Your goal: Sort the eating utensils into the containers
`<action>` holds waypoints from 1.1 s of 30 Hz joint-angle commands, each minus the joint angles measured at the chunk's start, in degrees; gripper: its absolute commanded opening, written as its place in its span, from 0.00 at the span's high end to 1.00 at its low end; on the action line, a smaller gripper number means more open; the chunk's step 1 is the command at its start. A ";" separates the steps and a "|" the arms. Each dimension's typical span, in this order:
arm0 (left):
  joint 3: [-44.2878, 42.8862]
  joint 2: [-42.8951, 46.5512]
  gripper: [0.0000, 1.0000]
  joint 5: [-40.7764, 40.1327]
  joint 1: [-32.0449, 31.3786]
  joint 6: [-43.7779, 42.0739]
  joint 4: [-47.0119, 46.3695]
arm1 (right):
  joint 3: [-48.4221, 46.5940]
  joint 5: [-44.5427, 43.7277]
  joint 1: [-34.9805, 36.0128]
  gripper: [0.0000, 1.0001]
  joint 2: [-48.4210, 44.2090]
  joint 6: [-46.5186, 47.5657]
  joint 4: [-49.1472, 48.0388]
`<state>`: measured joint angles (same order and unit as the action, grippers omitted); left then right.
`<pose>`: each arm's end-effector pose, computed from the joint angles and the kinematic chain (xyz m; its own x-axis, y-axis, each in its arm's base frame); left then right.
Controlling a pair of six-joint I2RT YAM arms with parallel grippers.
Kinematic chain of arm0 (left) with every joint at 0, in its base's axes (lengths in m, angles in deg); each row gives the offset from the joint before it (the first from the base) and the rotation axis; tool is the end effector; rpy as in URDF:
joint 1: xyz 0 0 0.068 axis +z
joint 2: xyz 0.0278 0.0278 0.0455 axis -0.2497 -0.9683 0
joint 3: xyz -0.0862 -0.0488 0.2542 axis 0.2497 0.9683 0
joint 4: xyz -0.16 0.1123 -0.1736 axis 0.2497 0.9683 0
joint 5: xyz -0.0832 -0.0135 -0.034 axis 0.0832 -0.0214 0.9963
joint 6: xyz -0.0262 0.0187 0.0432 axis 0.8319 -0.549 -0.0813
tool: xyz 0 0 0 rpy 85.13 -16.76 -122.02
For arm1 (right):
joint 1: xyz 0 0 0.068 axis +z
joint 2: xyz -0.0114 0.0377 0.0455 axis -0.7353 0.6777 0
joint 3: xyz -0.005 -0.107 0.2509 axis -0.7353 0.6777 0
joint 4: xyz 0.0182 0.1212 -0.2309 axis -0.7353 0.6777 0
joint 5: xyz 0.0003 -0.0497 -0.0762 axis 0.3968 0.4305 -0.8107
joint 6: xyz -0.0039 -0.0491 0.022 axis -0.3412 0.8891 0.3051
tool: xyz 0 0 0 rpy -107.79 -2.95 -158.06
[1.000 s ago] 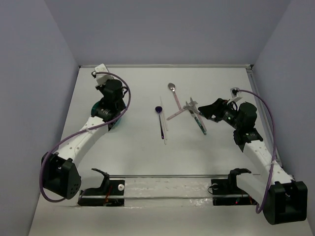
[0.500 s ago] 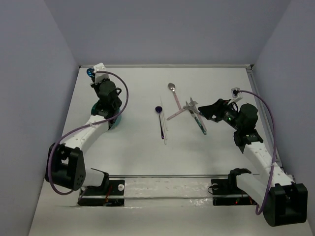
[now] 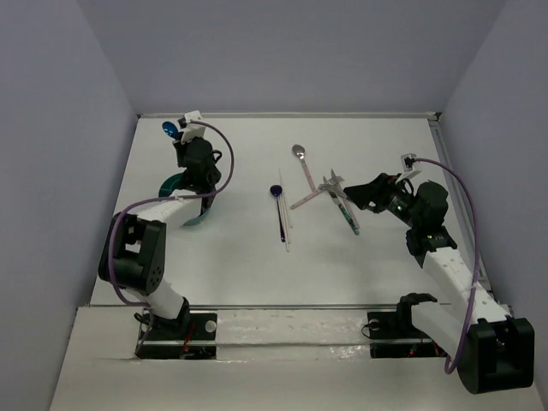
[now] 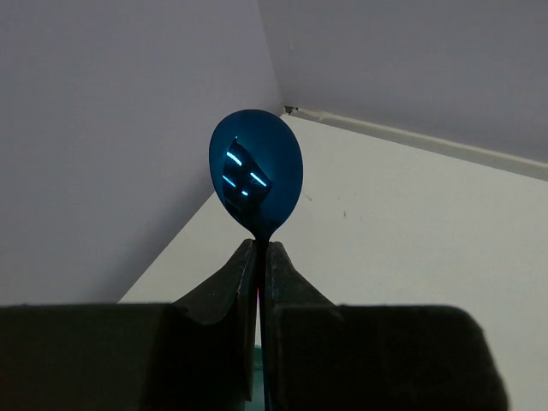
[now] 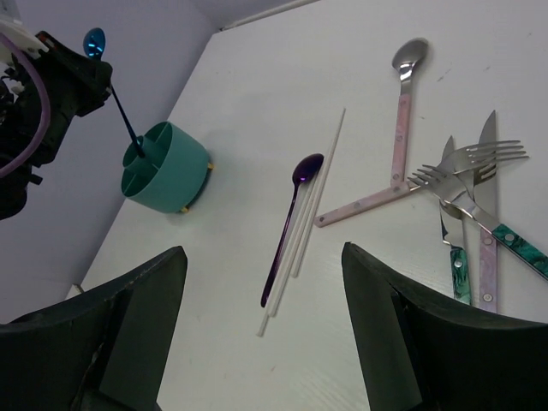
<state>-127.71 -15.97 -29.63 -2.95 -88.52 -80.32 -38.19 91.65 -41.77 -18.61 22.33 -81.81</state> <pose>0.3392 -0.0784 0.2840 -0.0062 0.1668 -0.9860 -0.5248 0.8388 0.1453 0.2115 0.0400 0.2735 -0.4188 0.4169 -0.8067 -0.4695 0.6611 0.5853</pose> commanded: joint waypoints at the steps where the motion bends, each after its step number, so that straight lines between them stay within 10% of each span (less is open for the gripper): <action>1: -2.97 -0.49 1.00 -0.25 0.36 -1.29 -8.04 | 0.05 1.66 -0.38 0.21 0.07 -0.38 -4.19; 33: 0.37 -8.49 0.95 -4.20 0.36 9.42 -6.31 | 0.31 2.36 0.15 0.21 -0.10 -0.82 -5.42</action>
<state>-128.43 -27.58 -32.21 -2.77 -84.48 -88.91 -38.01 93.79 -41.75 -18.24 21.33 -84.17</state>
